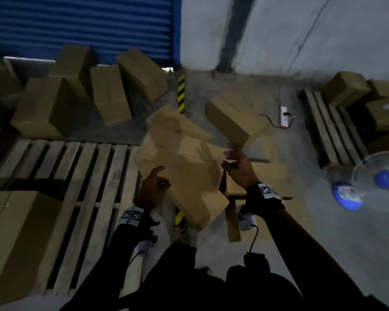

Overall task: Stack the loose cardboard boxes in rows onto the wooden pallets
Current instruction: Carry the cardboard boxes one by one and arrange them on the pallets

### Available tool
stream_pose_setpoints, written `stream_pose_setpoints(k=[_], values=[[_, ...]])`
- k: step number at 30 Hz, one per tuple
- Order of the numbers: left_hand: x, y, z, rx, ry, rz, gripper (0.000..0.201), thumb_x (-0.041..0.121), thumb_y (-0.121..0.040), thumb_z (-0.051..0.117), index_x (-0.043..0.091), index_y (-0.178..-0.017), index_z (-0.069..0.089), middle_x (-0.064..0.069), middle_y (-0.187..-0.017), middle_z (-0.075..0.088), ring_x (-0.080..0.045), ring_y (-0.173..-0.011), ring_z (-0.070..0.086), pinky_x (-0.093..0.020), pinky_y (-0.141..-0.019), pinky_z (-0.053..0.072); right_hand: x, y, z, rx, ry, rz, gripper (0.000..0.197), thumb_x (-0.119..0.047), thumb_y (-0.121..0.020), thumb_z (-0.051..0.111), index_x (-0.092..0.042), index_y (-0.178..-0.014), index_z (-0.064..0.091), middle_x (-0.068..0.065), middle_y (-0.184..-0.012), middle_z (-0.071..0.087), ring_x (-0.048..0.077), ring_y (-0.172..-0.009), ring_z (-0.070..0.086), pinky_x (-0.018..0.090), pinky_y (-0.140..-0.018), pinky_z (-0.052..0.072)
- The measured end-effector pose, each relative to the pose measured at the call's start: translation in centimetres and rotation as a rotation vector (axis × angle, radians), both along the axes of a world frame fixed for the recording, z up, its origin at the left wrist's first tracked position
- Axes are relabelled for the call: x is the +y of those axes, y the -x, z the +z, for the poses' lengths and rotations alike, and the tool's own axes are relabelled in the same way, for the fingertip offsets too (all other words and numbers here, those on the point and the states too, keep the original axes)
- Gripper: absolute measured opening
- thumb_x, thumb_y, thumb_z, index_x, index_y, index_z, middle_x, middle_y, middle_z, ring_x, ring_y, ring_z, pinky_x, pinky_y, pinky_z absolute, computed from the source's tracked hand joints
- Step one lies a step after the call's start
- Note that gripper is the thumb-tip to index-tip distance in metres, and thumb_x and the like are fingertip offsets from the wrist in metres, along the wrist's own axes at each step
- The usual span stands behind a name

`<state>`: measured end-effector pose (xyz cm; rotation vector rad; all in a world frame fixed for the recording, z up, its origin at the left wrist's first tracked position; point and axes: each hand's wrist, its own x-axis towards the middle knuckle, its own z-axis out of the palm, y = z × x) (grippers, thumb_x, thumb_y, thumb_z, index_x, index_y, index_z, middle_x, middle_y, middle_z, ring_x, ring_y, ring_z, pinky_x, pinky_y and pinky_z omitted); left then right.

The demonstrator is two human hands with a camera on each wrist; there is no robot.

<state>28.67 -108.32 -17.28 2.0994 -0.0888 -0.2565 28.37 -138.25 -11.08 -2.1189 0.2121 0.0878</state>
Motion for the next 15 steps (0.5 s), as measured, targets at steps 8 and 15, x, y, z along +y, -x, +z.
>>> stream_pose_setpoints(k=[8, 15], values=[[-3.6, -8.1, -6.1, 0.3, -0.072, 0.131, 0.082, 0.022, -0.089, 0.069, 0.024, -0.153, 0.016, -0.002, -0.099, 0.07, -0.026, -0.098, 0.066, -0.036, -0.081, 0.052, -3.4, -13.1, -6.6, 0.238, 0.17, 0.154, 0.065, -0.017, -0.093, 0.064, -0.018, -0.15, 0.03, 0.008, -0.137, 0.051, 0.03, -0.112, 0.06, 0.03, -0.08, 0.045], [-6.7, -10.6, -9.0, 0.369, -0.074, 0.241, 0.094, 0.023, -0.087, 0.072, 0.021, -0.155, 0.007, -0.015, -0.127, 0.06, -0.026, -0.112, 0.062, -0.031, -0.081, 0.047, -5.8, -21.2, -11.7, 0.35, 0.299, 0.316, 0.07, -0.023, -0.094, 0.064, -0.017, -0.152, 0.026, 0.009, -0.142, 0.049, 0.03, -0.112, 0.06, 0.036, -0.087, 0.047]])
